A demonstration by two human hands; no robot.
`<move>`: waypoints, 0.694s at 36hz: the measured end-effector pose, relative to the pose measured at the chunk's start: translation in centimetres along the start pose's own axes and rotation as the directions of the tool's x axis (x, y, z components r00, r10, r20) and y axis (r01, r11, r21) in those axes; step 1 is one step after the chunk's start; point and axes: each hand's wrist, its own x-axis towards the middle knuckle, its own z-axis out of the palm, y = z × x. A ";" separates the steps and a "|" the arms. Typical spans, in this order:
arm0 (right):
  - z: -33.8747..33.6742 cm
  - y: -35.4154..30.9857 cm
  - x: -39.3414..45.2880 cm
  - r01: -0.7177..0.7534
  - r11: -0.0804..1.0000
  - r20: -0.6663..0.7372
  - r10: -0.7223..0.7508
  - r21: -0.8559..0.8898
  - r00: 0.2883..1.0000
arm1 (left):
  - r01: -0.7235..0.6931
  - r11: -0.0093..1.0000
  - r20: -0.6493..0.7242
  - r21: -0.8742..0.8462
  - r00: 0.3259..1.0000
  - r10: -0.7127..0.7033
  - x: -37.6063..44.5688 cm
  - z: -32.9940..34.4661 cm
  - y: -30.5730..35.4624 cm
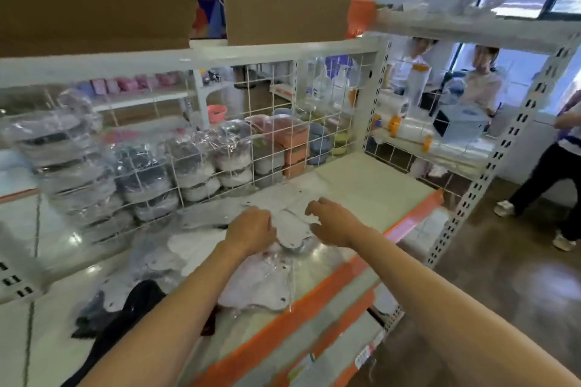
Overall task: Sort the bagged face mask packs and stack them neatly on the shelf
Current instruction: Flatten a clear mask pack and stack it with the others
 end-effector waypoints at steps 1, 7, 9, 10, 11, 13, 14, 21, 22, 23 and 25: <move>0.2 -0.1 1.0 0.012 1.000 0.005 -0.012 0.021 1.000 | 0.019 1.000 -0.003 -0.009 1.000 -0.019 0.3 -0.1 -0.4; 3.0 -1.3 6.4 0.077 0.992 0.134 -0.091 0.104 0.987 | 0.095 0.994 -0.011 -0.054 0.995 -0.095 0.7 -1.0 -2.9; 3.2 -1.8 8.4 0.083 0.990 0.115 -0.096 0.114 0.989 | 0.149 0.987 -0.022 -0.064 0.988 -0.151 0.8 -0.9 -4.1; 3.3 -1.9 9.4 0.089 0.990 0.098 -0.100 0.113 0.990 | 0.182 0.979 -0.035 -0.088 0.982 -0.185 0.8 -0.8 -4.7; 3.5 -2.1 10.3 0.088 0.990 0.103 -0.099 0.108 0.990 | 0.210 0.970 -0.044 -0.119 0.975 -0.216 0.7 -0.6 -5.2; 4.0 -2.2 11.7 0.087 0.993 0.173 -0.100 0.083 0.980 | 0.263 0.948 -0.068 -0.179 0.958 -0.279 0.4 -0.5 -5.6; 4.2 -2.3 12.1 0.104 0.993 0.213 -0.115 0.061 0.970 | 0.291 0.936 -0.074 -0.197 0.948 -0.310 0.4 -0.4 -5.5; -0.8 -2.1 13.7 0.470 0.883 0.254 -0.455 0.002 0.853 | 0.416 0.728 -0.111 -0.545 0.825 -0.555 1.3 -1.3 -3.2; -2.0 -1.6 14.0 0.454 0.871 0.268 -0.490 0.186 0.830 | 0.409 0.704 -0.120 -0.581 0.813 -0.570 1.7 -1.5 -2.7; -3.1 -1.0 14.2 0.394 0.828 0.263 -0.515 0.398 0.816 | 0.408 0.671 -0.112 -0.619 0.799 -0.590 2.2 -1.6 -2.3; -5.1 0.1 14.3 0.220 0.619 0.218 -0.552 0.754 0.804 | 0.389 0.589 -0.093 -0.708 0.776 -0.624 2.7 -2.4 -1.0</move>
